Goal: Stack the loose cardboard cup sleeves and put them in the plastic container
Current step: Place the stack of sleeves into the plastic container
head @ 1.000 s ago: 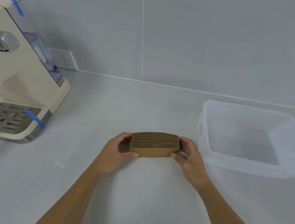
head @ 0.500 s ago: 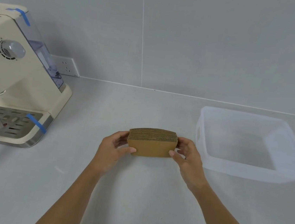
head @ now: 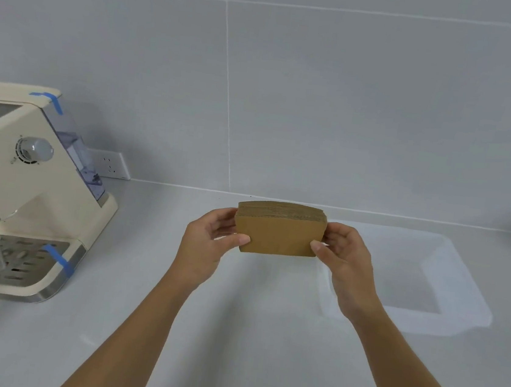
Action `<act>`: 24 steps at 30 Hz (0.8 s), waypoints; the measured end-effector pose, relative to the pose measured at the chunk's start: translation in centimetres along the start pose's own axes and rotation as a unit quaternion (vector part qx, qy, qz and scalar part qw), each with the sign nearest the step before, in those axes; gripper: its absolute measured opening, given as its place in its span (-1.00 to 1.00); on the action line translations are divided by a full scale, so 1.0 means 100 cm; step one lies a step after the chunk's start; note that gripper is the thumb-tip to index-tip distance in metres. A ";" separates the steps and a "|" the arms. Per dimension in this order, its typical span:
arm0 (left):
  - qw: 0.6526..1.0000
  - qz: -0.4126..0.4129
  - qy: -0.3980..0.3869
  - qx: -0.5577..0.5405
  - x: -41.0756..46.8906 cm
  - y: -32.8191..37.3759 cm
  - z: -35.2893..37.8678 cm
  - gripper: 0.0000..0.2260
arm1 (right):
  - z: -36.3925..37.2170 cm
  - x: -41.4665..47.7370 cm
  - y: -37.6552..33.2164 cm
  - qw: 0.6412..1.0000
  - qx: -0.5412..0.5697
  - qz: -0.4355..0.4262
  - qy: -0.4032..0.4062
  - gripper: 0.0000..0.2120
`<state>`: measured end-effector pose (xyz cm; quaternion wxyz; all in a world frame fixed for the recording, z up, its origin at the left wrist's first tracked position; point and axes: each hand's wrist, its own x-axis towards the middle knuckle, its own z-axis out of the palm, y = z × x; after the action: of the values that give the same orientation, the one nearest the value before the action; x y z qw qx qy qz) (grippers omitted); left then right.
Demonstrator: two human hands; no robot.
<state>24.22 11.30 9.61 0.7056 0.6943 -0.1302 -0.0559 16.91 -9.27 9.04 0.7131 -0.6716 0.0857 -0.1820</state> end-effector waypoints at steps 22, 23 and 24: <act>0.986 -0.161 -0.029 0.025 0.026 -0.002 0.202 -0.82 | -0.176 0.029 -0.013 0.975 0.009 0.179 0.129 -0.70; 0.983 -0.182 -0.025 0.027 0.029 -0.005 0.208 -0.83 | -0.181 0.032 -0.011 0.972 0.008 0.196 0.127 -0.70; 0.979 -0.202 -0.025 0.031 0.031 -0.007 0.212 -0.86 | -0.185 0.035 -0.008 0.969 0.006 0.213 0.126 -0.69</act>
<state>21.70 -9.97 9.27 0.6542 0.7264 -0.0062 -0.2104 13.21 -27.75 8.72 0.7229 -0.6054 0.3144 -0.1096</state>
